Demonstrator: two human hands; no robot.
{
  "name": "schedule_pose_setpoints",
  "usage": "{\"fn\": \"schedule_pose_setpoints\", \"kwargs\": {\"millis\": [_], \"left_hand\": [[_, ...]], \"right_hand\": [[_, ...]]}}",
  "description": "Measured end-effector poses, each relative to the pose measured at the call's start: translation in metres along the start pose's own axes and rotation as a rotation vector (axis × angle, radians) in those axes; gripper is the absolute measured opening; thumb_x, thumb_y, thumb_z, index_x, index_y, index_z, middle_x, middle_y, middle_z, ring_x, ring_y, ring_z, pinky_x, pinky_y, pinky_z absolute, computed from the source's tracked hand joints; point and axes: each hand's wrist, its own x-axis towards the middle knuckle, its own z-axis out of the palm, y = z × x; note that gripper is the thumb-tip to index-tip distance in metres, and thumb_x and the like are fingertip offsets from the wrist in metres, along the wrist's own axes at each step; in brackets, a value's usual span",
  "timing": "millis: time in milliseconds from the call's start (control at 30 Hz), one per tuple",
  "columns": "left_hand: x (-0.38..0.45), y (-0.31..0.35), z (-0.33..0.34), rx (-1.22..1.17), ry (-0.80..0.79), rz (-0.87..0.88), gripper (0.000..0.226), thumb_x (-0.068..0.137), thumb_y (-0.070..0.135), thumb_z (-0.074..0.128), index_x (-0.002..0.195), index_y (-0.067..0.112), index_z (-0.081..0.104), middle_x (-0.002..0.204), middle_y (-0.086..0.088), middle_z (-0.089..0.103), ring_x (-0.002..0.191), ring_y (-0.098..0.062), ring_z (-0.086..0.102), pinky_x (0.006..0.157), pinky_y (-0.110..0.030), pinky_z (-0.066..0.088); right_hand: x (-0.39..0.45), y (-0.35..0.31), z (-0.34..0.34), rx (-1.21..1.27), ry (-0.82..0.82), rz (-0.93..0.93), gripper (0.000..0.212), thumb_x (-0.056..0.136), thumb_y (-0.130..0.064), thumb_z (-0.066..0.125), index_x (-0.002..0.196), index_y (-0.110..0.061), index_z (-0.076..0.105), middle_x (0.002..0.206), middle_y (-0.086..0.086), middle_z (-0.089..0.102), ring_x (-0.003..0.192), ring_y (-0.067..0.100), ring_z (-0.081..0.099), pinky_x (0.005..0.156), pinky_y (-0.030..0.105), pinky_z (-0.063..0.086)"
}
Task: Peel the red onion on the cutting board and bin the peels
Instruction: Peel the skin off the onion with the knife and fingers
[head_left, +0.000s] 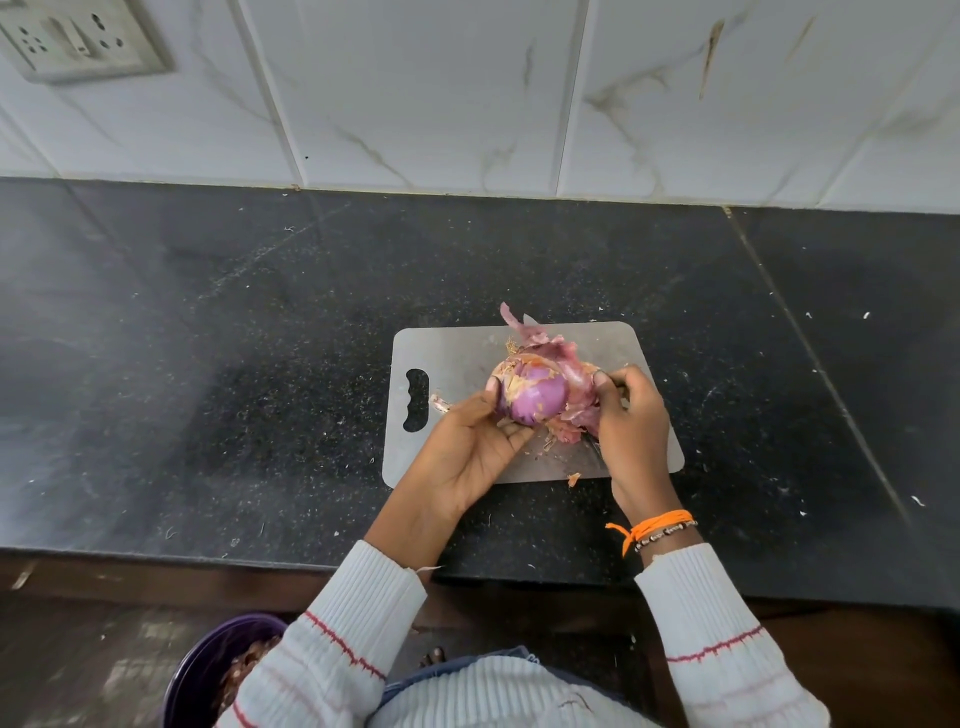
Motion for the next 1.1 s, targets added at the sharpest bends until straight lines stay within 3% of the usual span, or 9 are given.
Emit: {"fn": "schedule_pose_setpoints", "kwargs": {"millis": [167,300,433,567,667,733,867,967,1100], "left_hand": [[0.002,0.001,-0.005,-0.084,0.034,-0.002,0.022,0.095,0.014,0.042,0.102,0.000,0.057,0.097,-0.019,0.067,0.097,-0.029,0.061,0.073,-0.039,0.057],[0.002,0.002,-0.006,-0.113,0.046,0.011,0.022,0.095,0.015,0.043,0.105,0.000,0.055,0.108,-0.021,0.061,0.102,-0.031,0.058,0.077,-0.040,0.055],[0.000,0.000,-0.006,-0.052,0.029,0.031,0.032,0.077,0.006,0.055,0.108,-0.003,0.055,0.110,-0.022,0.061,0.101,-0.027,0.058,0.086,-0.035,0.050],[-0.001,-0.001,-0.007,-0.032,0.017,0.025,0.058,0.056,-0.001,0.078,0.109,-0.010,0.055,0.113,-0.027,0.060,0.102,-0.029,0.060,0.089,-0.036,0.050],[-0.001,-0.002,-0.009,0.003,-0.027,0.040,0.085,0.035,0.003,0.092,0.110,-0.012,0.055,0.108,-0.026,0.063,0.098,-0.029,0.064,0.088,-0.036,0.053],[-0.002,-0.004,-0.007,0.020,-0.023,0.061,0.088,0.042,0.001,0.090,0.119,-0.012,0.049,0.110,-0.025,0.062,0.095,-0.028,0.066,0.081,-0.032,0.057],[-0.003,-0.006,-0.001,0.011,0.122,0.111,0.056,0.082,-0.009,0.054,0.134,-0.007,0.035,0.113,-0.021,0.056,0.095,-0.026,0.062,0.066,-0.028,0.059],[-0.004,-0.007,0.000,0.049,0.151,0.155,0.052,0.081,-0.011,0.054,0.129,-0.001,0.036,0.111,-0.019,0.054,0.091,-0.024,0.063,0.063,-0.026,0.058],[-0.007,-0.006,0.000,0.154,0.169,0.197,0.053,0.076,-0.012,0.061,0.122,0.004,0.039,0.112,-0.017,0.056,0.088,-0.019,0.067,0.067,-0.026,0.058]], "right_hand": [[-0.004,-0.003,0.003,0.067,0.034,0.011,0.006,0.092,-0.015,0.054,0.087,-0.016,0.054,0.081,-0.013,0.054,0.074,0.004,0.053,0.062,0.007,0.043],[-0.007,-0.007,0.006,0.125,0.024,0.027,0.006,0.092,-0.013,0.053,0.092,-0.017,0.057,0.087,-0.009,0.059,0.081,0.015,0.060,0.069,0.030,0.052],[-0.013,-0.016,0.007,0.217,-0.079,0.030,0.013,0.095,-0.015,0.047,0.097,-0.017,0.060,0.089,-0.006,0.064,0.074,0.000,0.061,0.057,0.010,0.047],[-0.014,-0.014,0.007,0.167,-0.191,-0.046,0.013,0.089,-0.028,0.058,0.101,-0.025,0.063,0.107,-0.005,0.064,0.103,0.008,0.059,0.085,0.030,0.052],[-0.017,-0.017,0.006,0.052,-0.171,-0.174,0.017,0.084,-0.015,0.065,0.098,-0.025,0.064,0.107,-0.007,0.060,0.105,0.006,0.056,0.089,0.027,0.047],[-0.018,-0.020,0.006,-0.004,-0.101,-0.258,0.016,0.080,-0.014,0.068,0.094,-0.021,0.068,0.102,-0.007,0.059,0.101,0.011,0.057,0.088,0.028,0.048],[-0.019,-0.022,0.005,-0.116,-0.038,-0.345,0.008,0.075,-0.018,0.074,0.083,-0.018,0.072,0.093,-0.010,0.060,0.096,0.018,0.057,0.083,0.018,0.042],[-0.020,-0.024,0.006,-0.156,-0.001,-0.367,0.007,0.074,-0.016,0.076,0.081,-0.016,0.073,0.089,-0.012,0.058,0.092,0.018,0.055,0.076,0.002,0.033],[-0.020,-0.024,0.007,-0.177,-0.001,-0.362,0.004,0.076,-0.014,0.074,0.079,-0.015,0.071,0.086,-0.012,0.056,0.091,0.018,0.054,0.073,0.007,0.035]]}}
